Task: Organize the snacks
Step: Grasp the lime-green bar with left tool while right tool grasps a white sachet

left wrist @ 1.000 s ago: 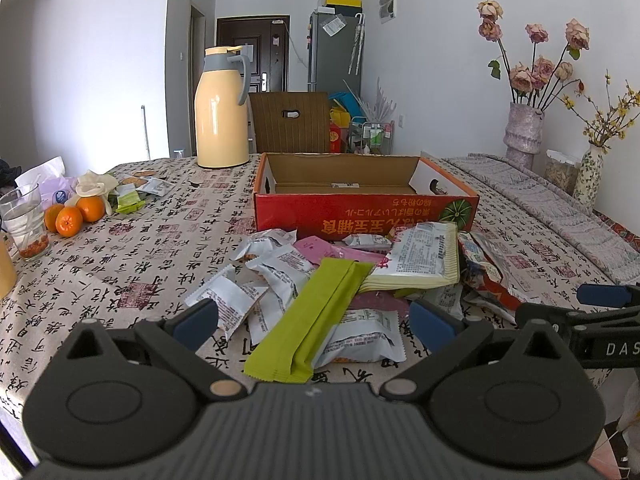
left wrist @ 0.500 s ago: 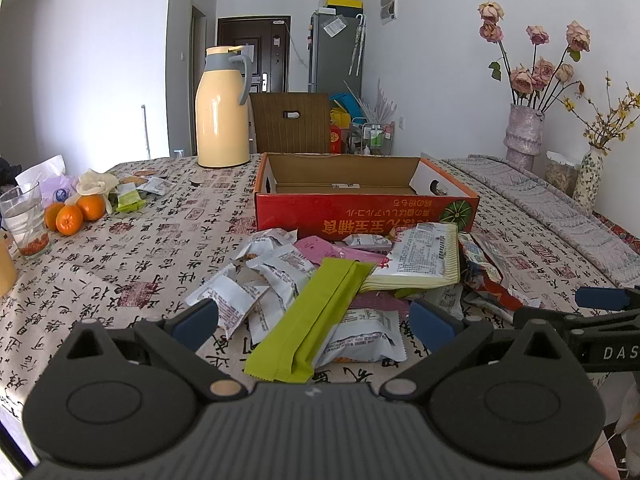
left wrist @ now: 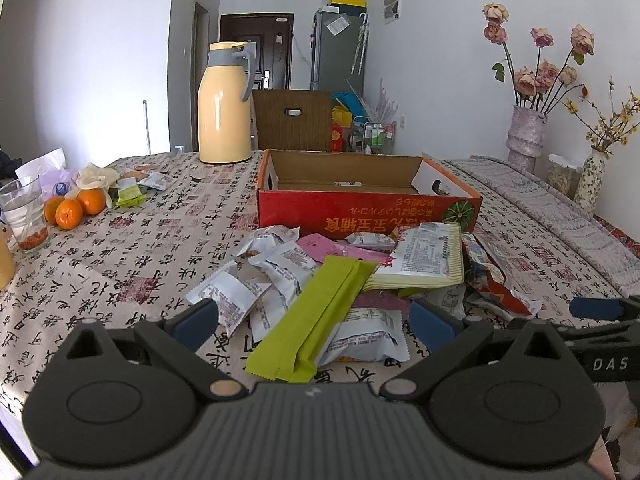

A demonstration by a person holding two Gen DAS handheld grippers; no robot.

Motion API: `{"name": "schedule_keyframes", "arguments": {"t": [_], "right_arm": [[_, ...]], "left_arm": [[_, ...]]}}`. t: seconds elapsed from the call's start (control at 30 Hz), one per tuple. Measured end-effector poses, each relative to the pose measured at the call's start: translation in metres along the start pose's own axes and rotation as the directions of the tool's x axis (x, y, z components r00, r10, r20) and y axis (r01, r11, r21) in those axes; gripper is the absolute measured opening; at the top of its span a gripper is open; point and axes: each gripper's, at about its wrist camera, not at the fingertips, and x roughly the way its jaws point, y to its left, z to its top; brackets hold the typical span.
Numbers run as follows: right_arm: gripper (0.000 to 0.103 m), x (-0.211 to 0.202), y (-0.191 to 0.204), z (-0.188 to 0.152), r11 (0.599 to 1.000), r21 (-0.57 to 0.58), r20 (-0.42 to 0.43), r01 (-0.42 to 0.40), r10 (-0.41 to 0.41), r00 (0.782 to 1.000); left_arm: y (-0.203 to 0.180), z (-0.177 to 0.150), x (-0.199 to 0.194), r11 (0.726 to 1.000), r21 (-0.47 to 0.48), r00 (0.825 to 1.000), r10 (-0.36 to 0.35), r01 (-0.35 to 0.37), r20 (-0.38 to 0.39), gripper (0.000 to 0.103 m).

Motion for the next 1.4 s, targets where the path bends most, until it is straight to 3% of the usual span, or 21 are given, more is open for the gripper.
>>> {"name": "schedule_keyframes", "arguments": {"t": [0.37,0.6,0.73,0.87,0.93,1.03,1.4], "right_arm": [[0.101,0.022,0.010,-0.007,1.000,-0.008,-0.064,-0.018,0.018,0.998],[0.089,0.046,0.015,-0.008,1.000,-0.017,-0.110,-0.018,0.016,0.994],[0.074,0.058,0.020,-0.011,0.999,-0.036,-0.132,-0.023,0.018,0.991],[0.064,0.061,0.028,-0.017,0.995,-0.098,-0.110,0.013,-0.024,0.994],[0.047,0.060,0.029,-0.018,0.994,-0.111,-0.098,0.007,-0.018,0.995],[0.041,0.057,0.027,-0.018,0.994,-0.107,-0.090,-0.005,-0.005,0.996],[0.040,0.021,0.025,-0.012,0.992,-0.118,0.006,-0.049,0.050,0.999]], "left_arm": [[0.010,-0.003,0.008,1.000,-0.024,1.000,-0.004,0.004,-0.012,0.103],[0.013,-0.004,0.020,1.000,-0.028,0.999,-0.011,0.010,-0.046,0.103],[0.013,-0.005,0.026,1.000,-0.023,0.998,-0.012,0.010,-0.059,0.103],[0.011,-0.006,0.031,1.000,-0.014,0.997,-0.014,0.014,-0.071,0.103],[0.010,-0.006,0.032,1.000,-0.008,0.997,-0.014,0.013,-0.074,0.103],[0.010,-0.005,0.035,1.000,-0.005,0.997,-0.015,0.015,-0.079,0.103],[0.017,0.008,0.061,1.000,0.020,0.994,-0.001,0.003,-0.107,0.101]]}}
